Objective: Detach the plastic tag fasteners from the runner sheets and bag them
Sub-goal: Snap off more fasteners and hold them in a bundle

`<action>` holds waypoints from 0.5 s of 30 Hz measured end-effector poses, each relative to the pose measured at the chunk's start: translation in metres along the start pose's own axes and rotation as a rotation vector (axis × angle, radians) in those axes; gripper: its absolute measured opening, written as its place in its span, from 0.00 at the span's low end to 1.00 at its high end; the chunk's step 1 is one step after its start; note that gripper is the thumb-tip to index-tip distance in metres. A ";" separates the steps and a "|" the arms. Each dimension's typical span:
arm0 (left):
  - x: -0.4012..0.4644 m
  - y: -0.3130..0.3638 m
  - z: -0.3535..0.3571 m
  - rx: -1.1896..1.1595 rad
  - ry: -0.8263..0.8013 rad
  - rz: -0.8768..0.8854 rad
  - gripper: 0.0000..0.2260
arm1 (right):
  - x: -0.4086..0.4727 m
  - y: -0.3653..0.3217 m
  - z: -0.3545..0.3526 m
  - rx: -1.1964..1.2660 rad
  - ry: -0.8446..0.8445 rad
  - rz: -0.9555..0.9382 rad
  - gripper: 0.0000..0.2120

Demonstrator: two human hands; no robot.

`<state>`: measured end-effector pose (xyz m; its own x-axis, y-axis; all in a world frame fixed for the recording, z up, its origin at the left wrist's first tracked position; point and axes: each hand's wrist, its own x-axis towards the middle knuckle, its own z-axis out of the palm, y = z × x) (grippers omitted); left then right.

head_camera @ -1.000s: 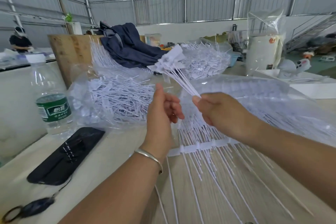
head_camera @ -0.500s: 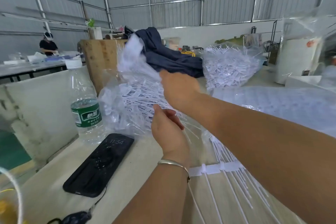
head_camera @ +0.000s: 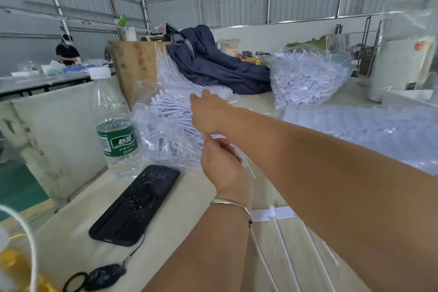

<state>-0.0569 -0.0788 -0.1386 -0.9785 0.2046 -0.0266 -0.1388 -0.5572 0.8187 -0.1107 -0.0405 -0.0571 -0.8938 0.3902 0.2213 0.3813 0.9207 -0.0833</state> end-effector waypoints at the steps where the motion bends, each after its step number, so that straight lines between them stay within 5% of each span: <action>1: 0.001 0.001 0.001 -0.081 -0.001 -0.076 0.18 | -0.004 0.005 0.000 0.001 -0.002 -0.028 0.23; 9: -0.011 -0.004 0.007 0.126 -0.253 -0.030 0.14 | -0.070 0.062 -0.028 -0.011 0.160 -0.129 0.21; 13: -0.035 -0.006 0.014 0.467 -0.632 -0.093 0.12 | -0.124 0.098 -0.045 0.026 0.260 -0.114 0.19; 15: -0.046 -0.013 0.013 0.798 -0.902 0.036 0.10 | -0.154 0.116 -0.053 0.005 0.292 -0.082 0.18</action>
<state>-0.0083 -0.0701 -0.1403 -0.4767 0.8655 0.1537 0.3316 0.0151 0.9433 0.0835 0.0059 -0.0488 -0.8153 0.2961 0.4975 0.3092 0.9492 -0.0582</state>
